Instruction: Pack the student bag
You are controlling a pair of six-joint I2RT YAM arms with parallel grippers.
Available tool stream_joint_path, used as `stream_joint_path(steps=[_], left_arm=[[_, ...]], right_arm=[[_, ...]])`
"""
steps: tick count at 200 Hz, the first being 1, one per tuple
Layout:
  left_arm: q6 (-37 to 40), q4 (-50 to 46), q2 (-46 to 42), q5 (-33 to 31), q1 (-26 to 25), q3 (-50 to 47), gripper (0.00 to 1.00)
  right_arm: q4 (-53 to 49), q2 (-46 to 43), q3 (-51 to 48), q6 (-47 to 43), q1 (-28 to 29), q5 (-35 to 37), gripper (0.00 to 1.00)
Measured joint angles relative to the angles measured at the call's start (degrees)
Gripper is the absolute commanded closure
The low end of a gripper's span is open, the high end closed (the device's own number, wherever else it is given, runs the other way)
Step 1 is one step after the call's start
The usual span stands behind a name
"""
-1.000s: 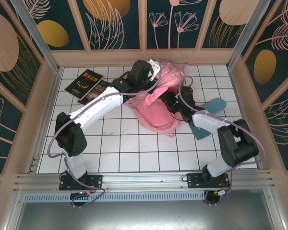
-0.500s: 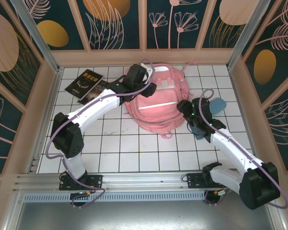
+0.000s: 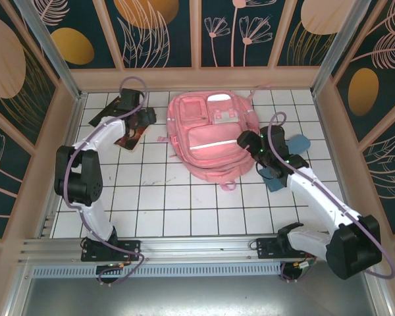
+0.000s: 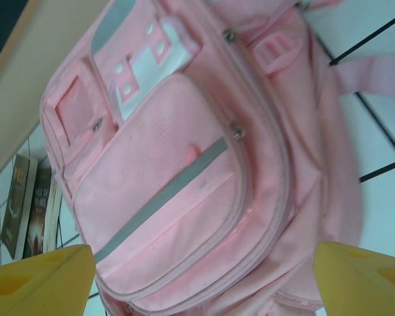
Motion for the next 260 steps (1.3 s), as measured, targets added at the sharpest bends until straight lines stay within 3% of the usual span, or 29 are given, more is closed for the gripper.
stream_joint_path(steps=[61, 133, 197, 260], left_arm=[[-2.4, 0.5, 9.4, 3.2, 2.4, 0.0, 0.11], [-4.7, 1.7, 9.3, 5.0, 2.4, -3.4, 0.19], [-15.3, 10.3, -4.2, 10.8, 0.7, -22.7, 0.19], [-33.1, 16.3, -19.5, 19.9, -9.8, -40.1, 0.15]], right_arm=[[1.7, 2.5, 1.9, 0.0, 3.1, -3.0, 0.14], [2.1, 2.4, 2.7, 0.1, 4.4, -3.5, 0.15], [2.5, 2.3, 2.7, 0.3, 5.8, -3.5, 0.16], [3.3, 2.8, 2.7, 1.1, 10.0, -3.5, 0.17]])
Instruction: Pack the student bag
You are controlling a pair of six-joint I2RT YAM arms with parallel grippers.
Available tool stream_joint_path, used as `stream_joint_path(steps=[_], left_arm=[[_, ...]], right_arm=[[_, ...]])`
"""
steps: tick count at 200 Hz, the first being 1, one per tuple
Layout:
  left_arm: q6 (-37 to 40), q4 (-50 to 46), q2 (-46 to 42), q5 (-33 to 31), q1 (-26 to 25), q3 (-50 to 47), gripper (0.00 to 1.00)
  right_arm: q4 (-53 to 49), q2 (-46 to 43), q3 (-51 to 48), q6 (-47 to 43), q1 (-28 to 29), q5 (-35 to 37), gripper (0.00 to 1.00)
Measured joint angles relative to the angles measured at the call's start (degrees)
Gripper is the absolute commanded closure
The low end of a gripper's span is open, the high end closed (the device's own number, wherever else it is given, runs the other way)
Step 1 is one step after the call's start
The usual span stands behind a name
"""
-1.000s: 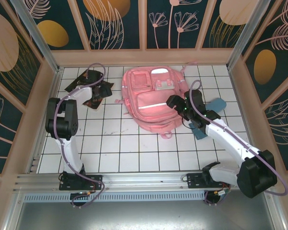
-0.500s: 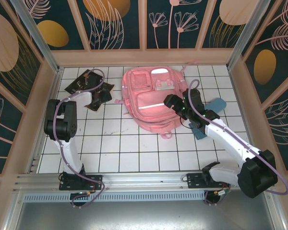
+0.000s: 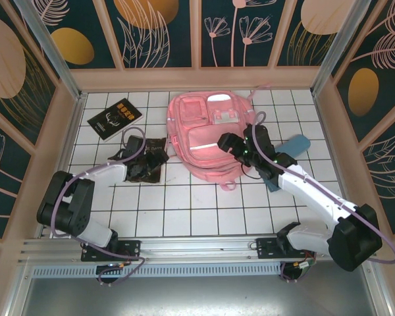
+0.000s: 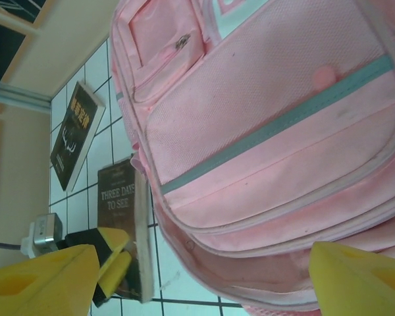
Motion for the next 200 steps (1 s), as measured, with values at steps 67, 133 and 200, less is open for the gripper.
stream_joint_path(steps=[67, 133, 200], left_arm=[[4.4, -13.1, -2.2, 0.3, 5.6, 12.1, 0.10], [12.2, -15.9, -2.7, -2.4, 20.1, 6.1, 0.17], [15.0, -14.4, -2.0, 1.3, 21.6, 0.5, 0.25]], right_arm=[[-0.4, 11.7, 7.4, -0.9, 9.2, 1.4, 0.25], [-3.1, 40.0, 29.7, -2.1, 21.4, 1.4, 0.50], [-8.0, 56.5, 42.3, -2.9, 22.5, 0.4, 0.64]])
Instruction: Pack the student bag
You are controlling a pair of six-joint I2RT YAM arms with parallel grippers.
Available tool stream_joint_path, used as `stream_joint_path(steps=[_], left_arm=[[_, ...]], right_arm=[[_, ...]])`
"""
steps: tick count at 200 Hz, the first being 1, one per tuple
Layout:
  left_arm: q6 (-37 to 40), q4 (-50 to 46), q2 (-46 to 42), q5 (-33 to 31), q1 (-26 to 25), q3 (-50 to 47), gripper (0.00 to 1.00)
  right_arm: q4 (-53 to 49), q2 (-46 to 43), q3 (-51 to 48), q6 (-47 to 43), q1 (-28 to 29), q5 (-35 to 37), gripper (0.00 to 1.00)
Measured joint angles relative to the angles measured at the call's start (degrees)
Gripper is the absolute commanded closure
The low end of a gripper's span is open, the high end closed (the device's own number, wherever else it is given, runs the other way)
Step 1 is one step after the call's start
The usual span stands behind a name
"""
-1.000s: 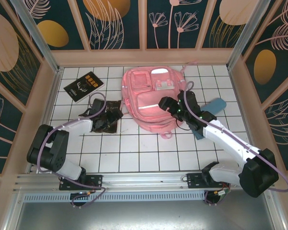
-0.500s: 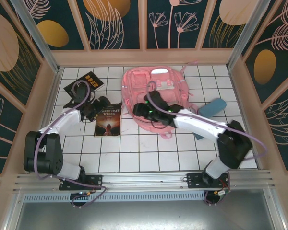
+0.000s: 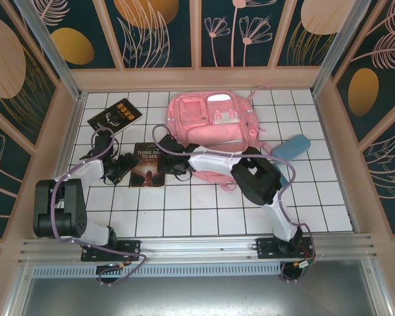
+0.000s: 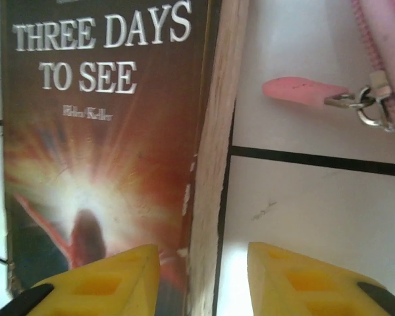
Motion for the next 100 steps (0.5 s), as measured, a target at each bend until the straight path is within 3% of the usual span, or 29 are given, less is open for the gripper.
stream_joint_path(steps=[39, 100], left_arm=[[0.9, 2.4, -0.3, 2.4, 0.5, -1.7, 0.29], [1.7, 7.0, -0.9, 13.1, -0.8, -4.7, 0.32]], right_arm=[[-0.4, 2.0, 1.9, -1.3, -0.8, -3.1, 0.64], [0.3, 2.0, 0.9, -4.3, -3.2, -10.2, 0.62]])
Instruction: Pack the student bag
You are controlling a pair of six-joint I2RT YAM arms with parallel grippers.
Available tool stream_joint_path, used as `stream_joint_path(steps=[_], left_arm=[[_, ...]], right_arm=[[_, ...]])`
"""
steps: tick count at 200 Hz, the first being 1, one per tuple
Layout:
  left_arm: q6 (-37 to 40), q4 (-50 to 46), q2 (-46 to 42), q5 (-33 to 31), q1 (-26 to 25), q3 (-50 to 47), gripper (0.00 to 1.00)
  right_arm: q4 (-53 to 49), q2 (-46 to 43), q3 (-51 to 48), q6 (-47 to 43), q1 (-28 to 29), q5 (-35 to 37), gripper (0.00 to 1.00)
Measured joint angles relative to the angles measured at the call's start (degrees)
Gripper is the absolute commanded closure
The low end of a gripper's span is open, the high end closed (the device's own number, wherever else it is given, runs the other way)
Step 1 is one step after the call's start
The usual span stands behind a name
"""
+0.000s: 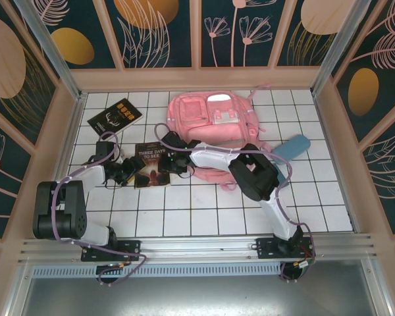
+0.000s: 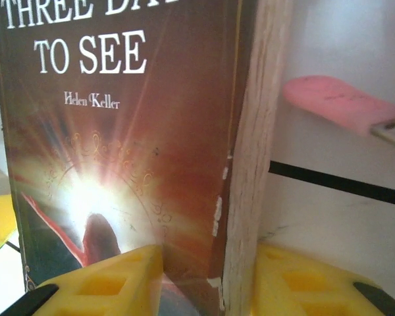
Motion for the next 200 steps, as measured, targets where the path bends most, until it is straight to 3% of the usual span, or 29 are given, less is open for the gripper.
stream_joint_path(steps=[38, 78, 98, 135, 200], left_arm=[[-0.1, 0.2, -0.1, 1.7, -0.8, -0.4, 0.35], [-0.1, 0.0, -0.5, 1.1, -1.0, -0.4, 0.35], [-0.1, 0.0, -0.5, 0.4, -1.2, -0.4, 0.30], [-0.4, -0.4, -1.1, 0.3, -2.1, 0.0, 0.12], [-0.5, 0.2, -1.3, 4.5, -2.7, 0.6, 0.05]], right_arm=[[0.6, 0.0, -0.7, -1.0, -1.6, -3.3, 0.64], [1.0, -0.5, -1.5, -1.7, -2.5, -4.9, 0.82], [1.0, -1.4, -1.7, -2.2, -2.7, -4.8, 0.92], [3.2, -4.0, -4.7, -2.5, -2.8, -6.0, 0.98], [16.9, -11.2, -17.6, -0.5, -9.4, -23.4, 1.00]])
